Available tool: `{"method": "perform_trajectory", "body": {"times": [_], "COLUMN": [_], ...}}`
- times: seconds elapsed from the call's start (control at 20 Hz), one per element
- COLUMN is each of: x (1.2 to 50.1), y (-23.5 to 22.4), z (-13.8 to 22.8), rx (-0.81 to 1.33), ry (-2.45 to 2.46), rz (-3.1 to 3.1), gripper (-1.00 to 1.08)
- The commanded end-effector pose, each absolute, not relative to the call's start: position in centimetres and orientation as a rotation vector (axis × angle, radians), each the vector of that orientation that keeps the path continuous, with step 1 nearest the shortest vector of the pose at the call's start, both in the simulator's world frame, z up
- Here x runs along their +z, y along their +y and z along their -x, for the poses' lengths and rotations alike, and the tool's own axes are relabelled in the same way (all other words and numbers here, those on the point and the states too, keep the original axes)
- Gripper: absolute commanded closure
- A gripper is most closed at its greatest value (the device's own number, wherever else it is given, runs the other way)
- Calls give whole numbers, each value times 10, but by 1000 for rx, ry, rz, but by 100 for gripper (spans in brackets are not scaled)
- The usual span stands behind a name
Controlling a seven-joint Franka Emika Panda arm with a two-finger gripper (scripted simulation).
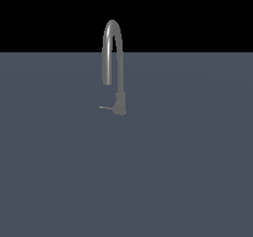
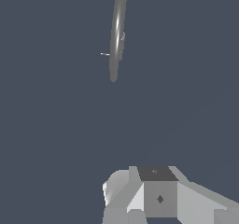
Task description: Turn on the faucet by rotating a designated handle.
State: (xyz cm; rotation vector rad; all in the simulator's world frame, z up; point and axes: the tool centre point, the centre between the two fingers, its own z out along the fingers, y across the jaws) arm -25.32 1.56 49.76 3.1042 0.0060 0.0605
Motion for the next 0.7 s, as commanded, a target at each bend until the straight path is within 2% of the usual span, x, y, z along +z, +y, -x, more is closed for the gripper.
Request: {"method": "perform_trajectory", "body": {"times": [0.0,0.65], "x": [498,479], "y": [16,30], "z": [253,223], "rx": [60,43], "ry": [6,239], "rz": [-3104,-2944], "gripper": [108,108]}}
